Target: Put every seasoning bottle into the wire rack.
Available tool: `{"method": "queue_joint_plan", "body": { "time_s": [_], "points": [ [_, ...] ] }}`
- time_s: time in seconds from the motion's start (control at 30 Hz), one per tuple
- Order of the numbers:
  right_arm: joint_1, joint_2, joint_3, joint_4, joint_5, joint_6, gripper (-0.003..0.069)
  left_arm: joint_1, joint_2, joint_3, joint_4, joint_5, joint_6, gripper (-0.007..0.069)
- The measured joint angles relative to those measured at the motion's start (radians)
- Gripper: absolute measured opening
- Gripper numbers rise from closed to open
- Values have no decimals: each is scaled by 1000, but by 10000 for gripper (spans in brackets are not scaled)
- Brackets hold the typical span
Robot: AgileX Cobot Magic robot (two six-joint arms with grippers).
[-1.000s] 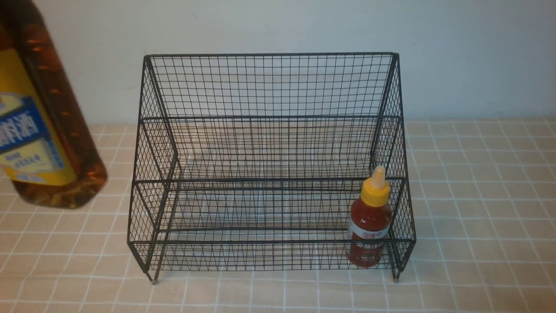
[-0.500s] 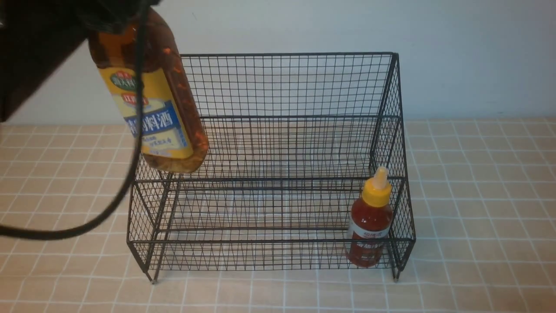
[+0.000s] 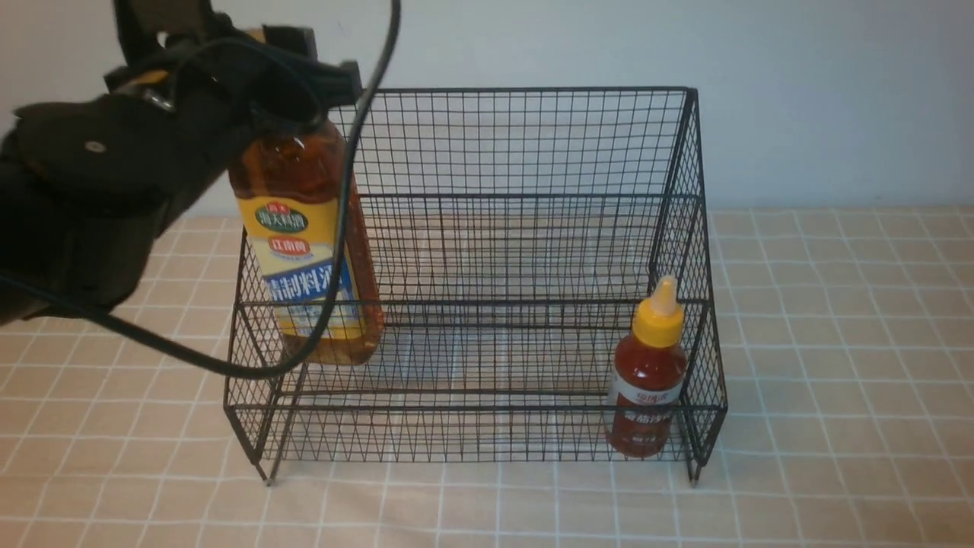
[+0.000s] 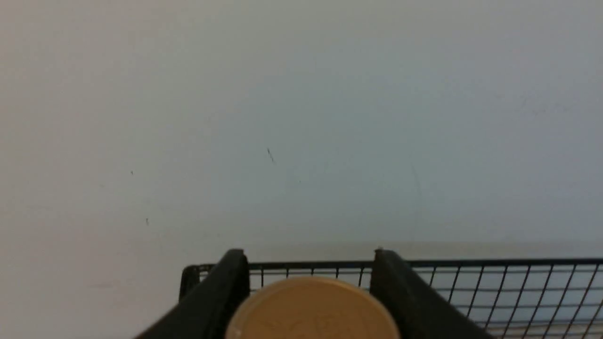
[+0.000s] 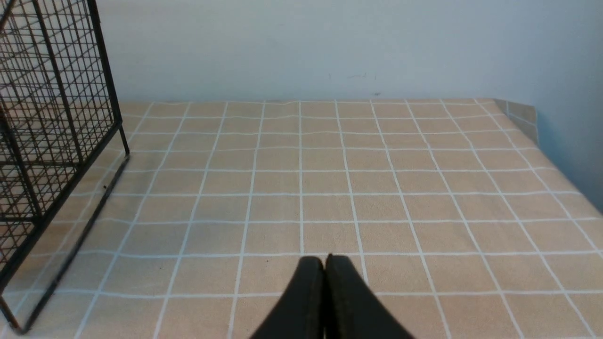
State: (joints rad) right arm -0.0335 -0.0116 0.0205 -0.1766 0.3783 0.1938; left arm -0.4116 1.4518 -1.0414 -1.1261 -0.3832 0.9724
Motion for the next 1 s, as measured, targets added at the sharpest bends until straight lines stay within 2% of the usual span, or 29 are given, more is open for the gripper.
{"method": "queue_joint_plan", "body": {
  "time_s": [0.23, 0.4, 0.6, 0.63, 0.67, 0.73, 0.83, 0.93, 1.0],
  "points": [
    [0, 0, 0, 0, 0, 0, -14, 0, 34, -5, -15, 16, 37, 300],
    [0, 0, 0, 0, 0, 0, -14, 0, 34, -9, -80, 27, 80, 300],
    [0, 0, 0, 0, 0, 0, -14, 0, -1, -18, -259, 25, 328, 353],
    [0, 0, 0, 0, 0, 0, -14, 0, -26, -20, -349, 16, 406, 373],
    [0, 0, 0, 0, 0, 0, -14, 0, -30, -21, -361, 14, 429, 375],
    [0, 0, 0, 0, 0, 0, -14, 0, -79, -20, -517, 3, 566, 391],
    [0, 0, 0, 0, 0, 0, -14, -3, -148, -20, -599, -23, 738, 394],
    [0, 0, 0, 0, 0, 0, -14, -30, -242, -18, -625, -71, 850, 365],
    [0, 0, 0, 0, 0, 0, -14, -62, -325, -18, -630, -101, 918, 285]
  ]
}}
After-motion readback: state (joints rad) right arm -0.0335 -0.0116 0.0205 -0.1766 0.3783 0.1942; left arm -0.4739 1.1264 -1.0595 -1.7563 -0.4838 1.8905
